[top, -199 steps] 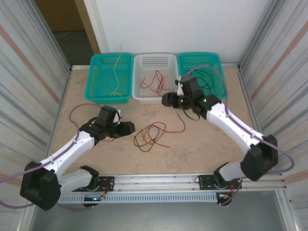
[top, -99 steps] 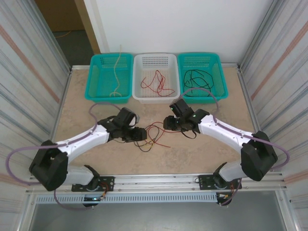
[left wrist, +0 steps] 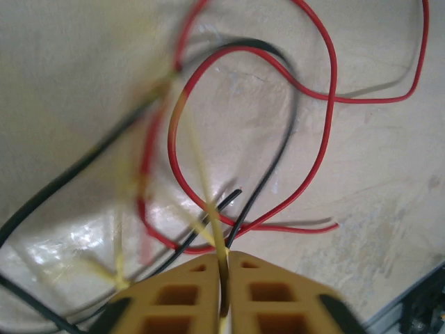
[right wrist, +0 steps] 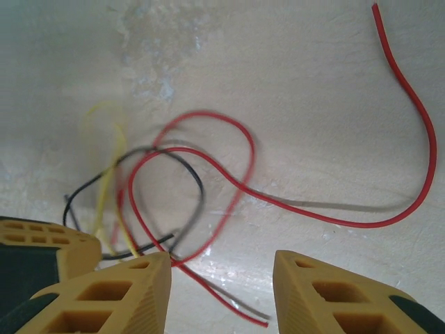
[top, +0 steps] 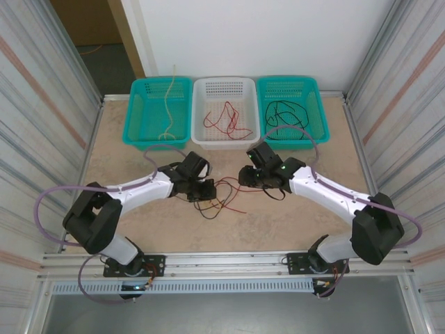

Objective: Untangle the cables

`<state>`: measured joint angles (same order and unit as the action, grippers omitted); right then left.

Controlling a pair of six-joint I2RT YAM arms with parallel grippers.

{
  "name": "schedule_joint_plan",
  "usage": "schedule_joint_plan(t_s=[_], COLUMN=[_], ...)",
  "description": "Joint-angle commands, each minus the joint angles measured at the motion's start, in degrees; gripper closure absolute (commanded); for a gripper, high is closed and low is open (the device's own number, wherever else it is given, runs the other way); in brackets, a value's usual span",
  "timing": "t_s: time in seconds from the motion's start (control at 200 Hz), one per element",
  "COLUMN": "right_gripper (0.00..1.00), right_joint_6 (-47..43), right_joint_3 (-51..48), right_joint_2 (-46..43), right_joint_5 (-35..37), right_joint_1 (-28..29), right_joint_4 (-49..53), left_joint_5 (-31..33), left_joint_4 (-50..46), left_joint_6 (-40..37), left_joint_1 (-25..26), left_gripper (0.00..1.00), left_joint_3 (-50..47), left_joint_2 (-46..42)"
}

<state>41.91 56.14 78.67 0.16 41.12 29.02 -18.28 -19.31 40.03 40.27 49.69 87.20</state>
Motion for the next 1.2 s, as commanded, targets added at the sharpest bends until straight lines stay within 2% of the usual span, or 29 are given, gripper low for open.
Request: schedule_joint_plan(t_s=[0.0,0.19,0.361,0.531,0.701,0.797,0.837,0.967,1.197], right_gripper=[0.58,0.57,0.51,0.41,0.38,0.35,0.3,0.28,0.33], right_joint_6=[-1.22,-2.27,-3.74,-5.0,-5.21,-5.91,-6.26,-7.44,-8.25], right_joint_3=[3.52,5.26,3.29,0.09,-1.03,-0.82,-0.68,-0.09,3.0], right_joint_2=[-2.03,-3.0,-6.81,-10.44,-11.69,-11.48,-11.19,-11.01,-7.9], right_joint_5=[-0.06,-0.6,-3.1,-12.24,-21.88,-25.14,-26.0,-25.24,-20.94], right_joint_1=[-0.65,-1.66,-1.7,-3.93,-5.7,-5.5,-5.22,-3.01,-0.37], right_joint_4=[0.87,0.24,-2.6,-8.78,-14.19,-15.26,-15.47,-16.05,-16.76], left_joint_5=[-1.9,-4.83,-10.14,-16.79,-25.99,-28.85,-29.78,-32.82,-33.95], left_joint_4=[0.18,0.03,1.79,3.87,12.78,16.61,17.92,20.99,25.04], left_joint_6=[-0.11,-1.25,-2.19,-5.47,-1.86,-0.43,0.1,1.77,4.31], left_joint_1=[0.6,0.6,0.66,-1.95,-8.29,-9.33,-9.33,-9.33,-9.33], left_gripper=[1.0,1.0,1.0,1.0,1.0,1.0,1.0,1.0,1.0], left_joint_3=[1.73,2.26,4.36,7.04,5.33,5.57,5.99,7.55,6.37], left_joint_2=[-2.89,-12.32,-19.44,-23.76,-26.55,-26.73,-26.48,-24.59,-23.65])
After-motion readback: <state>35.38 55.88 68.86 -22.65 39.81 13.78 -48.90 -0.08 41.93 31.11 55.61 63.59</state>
